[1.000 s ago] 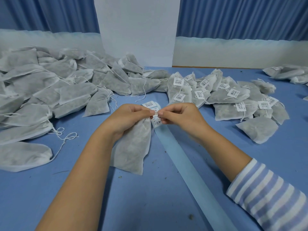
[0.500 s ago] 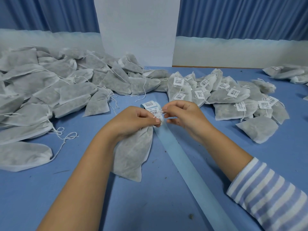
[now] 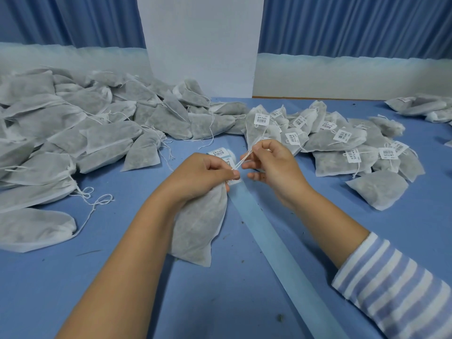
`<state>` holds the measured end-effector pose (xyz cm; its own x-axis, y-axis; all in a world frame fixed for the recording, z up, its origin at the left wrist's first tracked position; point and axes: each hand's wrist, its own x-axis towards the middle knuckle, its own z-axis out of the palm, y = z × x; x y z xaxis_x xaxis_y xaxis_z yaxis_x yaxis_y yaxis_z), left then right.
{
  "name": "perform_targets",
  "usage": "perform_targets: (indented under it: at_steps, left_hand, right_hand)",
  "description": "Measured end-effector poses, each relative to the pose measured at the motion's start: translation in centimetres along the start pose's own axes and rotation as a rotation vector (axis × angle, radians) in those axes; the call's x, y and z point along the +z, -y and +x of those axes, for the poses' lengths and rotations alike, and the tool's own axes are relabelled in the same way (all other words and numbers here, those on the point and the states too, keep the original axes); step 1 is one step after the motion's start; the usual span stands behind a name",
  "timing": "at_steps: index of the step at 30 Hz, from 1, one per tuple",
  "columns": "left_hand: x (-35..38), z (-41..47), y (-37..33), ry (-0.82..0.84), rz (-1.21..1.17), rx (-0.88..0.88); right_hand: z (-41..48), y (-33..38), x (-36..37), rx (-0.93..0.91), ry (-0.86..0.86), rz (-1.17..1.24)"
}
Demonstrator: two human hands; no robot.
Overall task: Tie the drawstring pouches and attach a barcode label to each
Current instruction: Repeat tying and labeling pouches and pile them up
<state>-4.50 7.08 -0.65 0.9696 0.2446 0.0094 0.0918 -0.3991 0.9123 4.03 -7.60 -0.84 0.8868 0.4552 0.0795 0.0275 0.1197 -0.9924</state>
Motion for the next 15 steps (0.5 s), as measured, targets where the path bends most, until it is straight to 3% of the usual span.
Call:
perform_targets:
  at_steps: [15]
  left_hand:
    - [1.2,0.3,-0.2,0.013,0.015,0.041]
  right_hand:
    - [0.2,-1.2,0.0,-0.125,0.008,-0.221]
